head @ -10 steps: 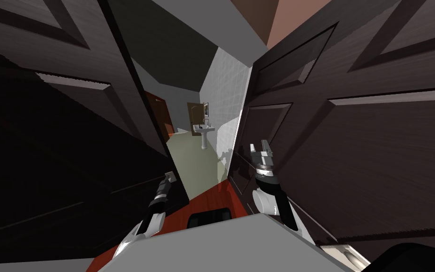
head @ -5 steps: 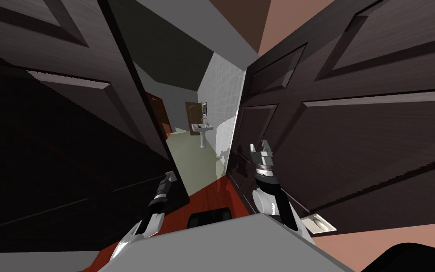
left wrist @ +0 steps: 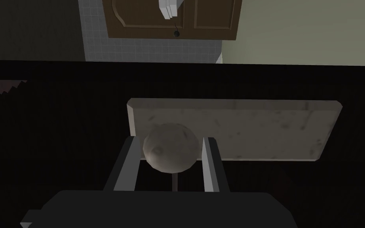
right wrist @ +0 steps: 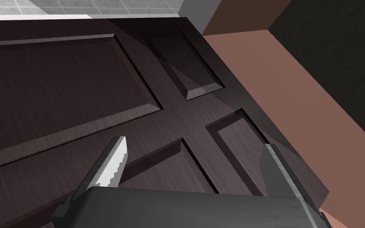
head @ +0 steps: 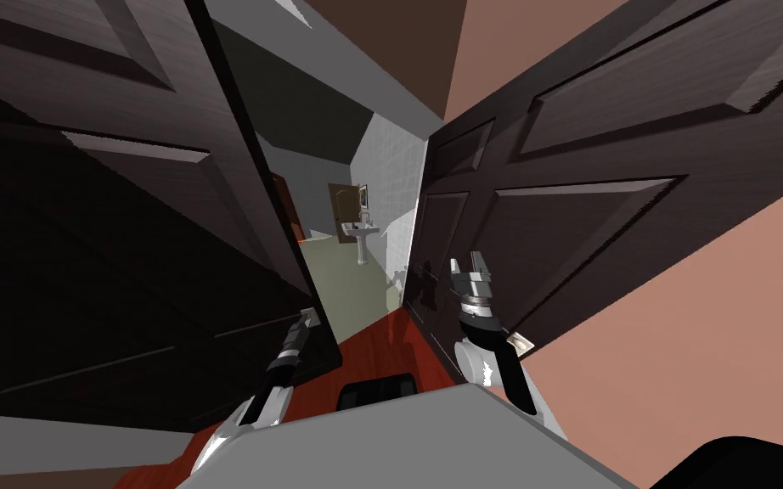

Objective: Pull the door open

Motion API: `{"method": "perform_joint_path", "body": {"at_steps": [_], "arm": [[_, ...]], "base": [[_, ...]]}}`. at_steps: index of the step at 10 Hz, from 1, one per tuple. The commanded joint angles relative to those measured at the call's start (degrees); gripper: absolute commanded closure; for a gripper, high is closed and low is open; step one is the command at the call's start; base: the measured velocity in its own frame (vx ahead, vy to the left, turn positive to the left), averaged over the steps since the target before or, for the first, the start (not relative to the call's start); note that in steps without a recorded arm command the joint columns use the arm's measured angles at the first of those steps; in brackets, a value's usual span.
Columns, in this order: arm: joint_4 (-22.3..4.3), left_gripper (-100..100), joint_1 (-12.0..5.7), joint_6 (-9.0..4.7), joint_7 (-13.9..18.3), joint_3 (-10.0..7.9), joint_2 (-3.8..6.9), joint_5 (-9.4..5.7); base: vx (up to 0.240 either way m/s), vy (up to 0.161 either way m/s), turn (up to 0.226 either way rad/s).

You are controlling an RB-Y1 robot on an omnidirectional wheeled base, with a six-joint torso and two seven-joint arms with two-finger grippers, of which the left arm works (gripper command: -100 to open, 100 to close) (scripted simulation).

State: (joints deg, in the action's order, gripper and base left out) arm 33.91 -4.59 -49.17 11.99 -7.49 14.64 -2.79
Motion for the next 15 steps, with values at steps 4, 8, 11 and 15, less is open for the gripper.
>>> {"method": "perform_joint_path", "body": {"at_steps": [4, 8, 11, 15], "arm": [[-0.04, 100, 0.32, -0.36, 1.28, 0.27, 0.17, 1.41], [0.19, 100, 0.62, -1.10, 3.32, 0.43, 0.69, 3.68], [-0.44, 100, 0.42, -1.41, 3.73, 0.51, 0.79, 4.25], [0.08, 100, 1.93, -3.73, 7.24, 3.27, 2.69, 6.38]], "base": [[-0.166, 0.030, -0.101], [-0.252, 0.062, -0.161], [-0.195, 0.057, -0.096], [-0.242, 0.043, -0.094]]}}
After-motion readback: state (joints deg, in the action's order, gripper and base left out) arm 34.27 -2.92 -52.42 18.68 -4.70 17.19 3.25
